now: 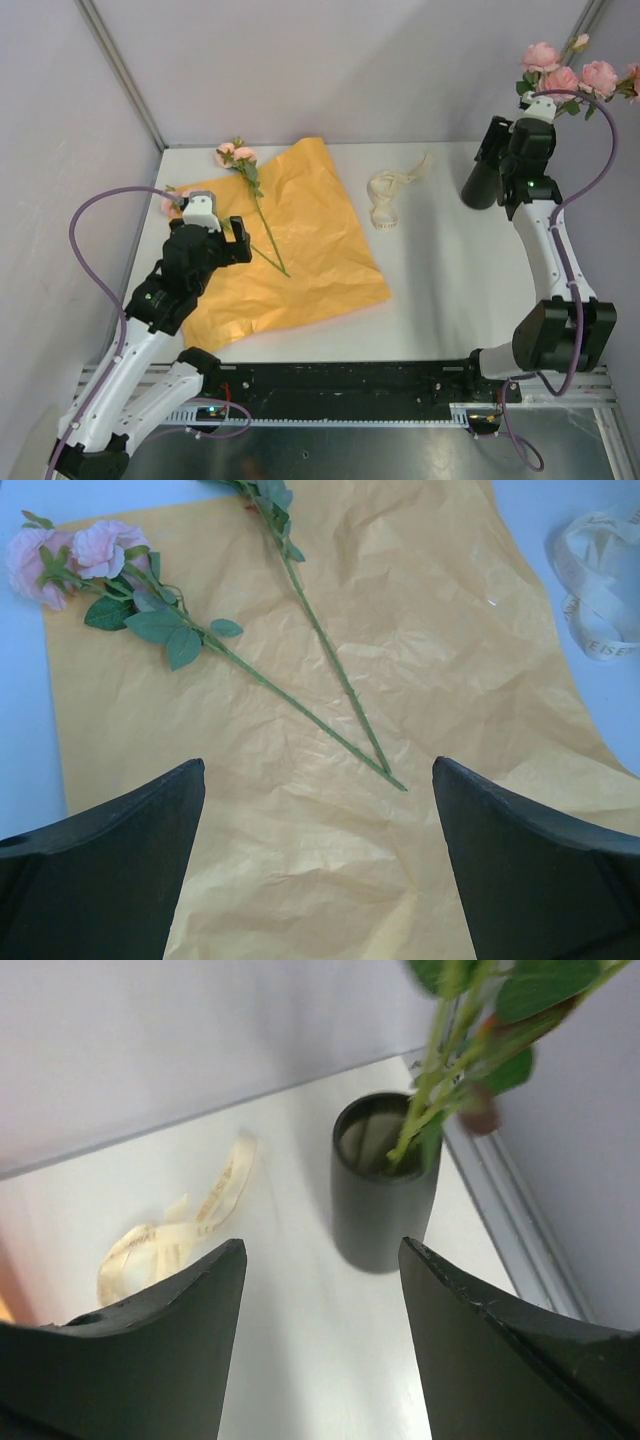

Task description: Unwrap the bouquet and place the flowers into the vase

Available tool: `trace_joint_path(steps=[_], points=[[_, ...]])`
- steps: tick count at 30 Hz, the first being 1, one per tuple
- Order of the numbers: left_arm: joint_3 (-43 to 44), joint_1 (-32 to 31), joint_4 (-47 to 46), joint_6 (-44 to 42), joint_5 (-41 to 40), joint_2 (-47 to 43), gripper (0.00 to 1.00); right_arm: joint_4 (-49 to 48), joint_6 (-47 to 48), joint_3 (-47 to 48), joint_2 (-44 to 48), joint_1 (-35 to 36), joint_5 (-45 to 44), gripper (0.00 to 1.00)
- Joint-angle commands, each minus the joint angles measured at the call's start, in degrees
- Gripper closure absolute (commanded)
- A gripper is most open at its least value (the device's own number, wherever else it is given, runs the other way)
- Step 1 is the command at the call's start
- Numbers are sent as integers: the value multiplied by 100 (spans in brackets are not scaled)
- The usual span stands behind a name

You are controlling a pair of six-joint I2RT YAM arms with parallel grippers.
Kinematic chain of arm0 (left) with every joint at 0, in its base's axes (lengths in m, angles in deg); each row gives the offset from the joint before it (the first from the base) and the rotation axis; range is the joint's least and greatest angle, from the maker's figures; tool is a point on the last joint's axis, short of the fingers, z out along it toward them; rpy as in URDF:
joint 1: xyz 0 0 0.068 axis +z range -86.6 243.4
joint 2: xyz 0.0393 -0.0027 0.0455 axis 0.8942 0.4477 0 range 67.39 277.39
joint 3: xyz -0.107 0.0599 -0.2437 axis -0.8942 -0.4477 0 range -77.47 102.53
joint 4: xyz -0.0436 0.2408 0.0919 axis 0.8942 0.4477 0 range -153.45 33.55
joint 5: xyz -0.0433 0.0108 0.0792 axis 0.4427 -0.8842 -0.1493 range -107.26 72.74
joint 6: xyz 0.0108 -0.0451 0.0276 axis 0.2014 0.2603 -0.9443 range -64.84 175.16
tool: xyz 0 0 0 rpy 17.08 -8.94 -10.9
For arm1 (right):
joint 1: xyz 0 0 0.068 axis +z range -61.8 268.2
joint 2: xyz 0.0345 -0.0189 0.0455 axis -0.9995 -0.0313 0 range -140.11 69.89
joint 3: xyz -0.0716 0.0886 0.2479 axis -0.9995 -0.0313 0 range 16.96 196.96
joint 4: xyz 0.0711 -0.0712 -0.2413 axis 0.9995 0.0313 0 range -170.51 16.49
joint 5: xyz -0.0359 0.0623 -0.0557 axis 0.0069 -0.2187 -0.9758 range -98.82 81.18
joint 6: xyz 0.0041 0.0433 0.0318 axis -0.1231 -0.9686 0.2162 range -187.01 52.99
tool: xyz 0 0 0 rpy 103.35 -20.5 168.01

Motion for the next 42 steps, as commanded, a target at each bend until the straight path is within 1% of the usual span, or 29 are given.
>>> trace_joint_path(steps=[1,4,6,8,11,13,15,17,19,22,26,30,34,36,42], points=[[-61,-19,-61,374,-503,191,0,561,-223,-244,738,317,-369,32],[37,-14,109,618,-666,506,0,660,-216,-526,1160,811,-521,33],[172,26,252,792,-566,749,0,601,-166,-804,1511,1140,-599,33],[318,127,343,961,-224,1039,1,626,-360,-1021,1856,1398,-568,33],[504,314,363,1213,393,1365,2,848,-831,-1154,2257,1655,-193,34],[643,469,358,1427,629,1599,3,894,-957,-1278,2482,1881,140,34],[814,670,358,1684,824,1884,4,807,-1034,-1515,2692,2146,212,35],[951,942,363,2003,1154,2186,7,589,-1017,-1836,2885,2434,325,36],[1027,1166,336,2290,1350,2474,13,460,-1023,-2098,3032,2713,296,37],[1044,1412,227,2643,1181,2858,19,449,-1090,-2287,3160,3043,177,37],[1156,1721,37,3063,1151,3505,20,454,-1267,-2372,3259,3369,101,38],[1347,1947,-87,3450,875,4198,24,386,-1442,-2409,3310,3797,27,38],[1438,2205,-343,3854,836,4813,29,223,-1497,-2416,3307,4191,-139,39],[1531,2304,-467,3972,856,5137,30,118,-1501,-2419,3281,4354,-218,39],[1913,2379,-632,4060,853,5886,39,-162,-1484,-2415,3170,4679,-318,40]])
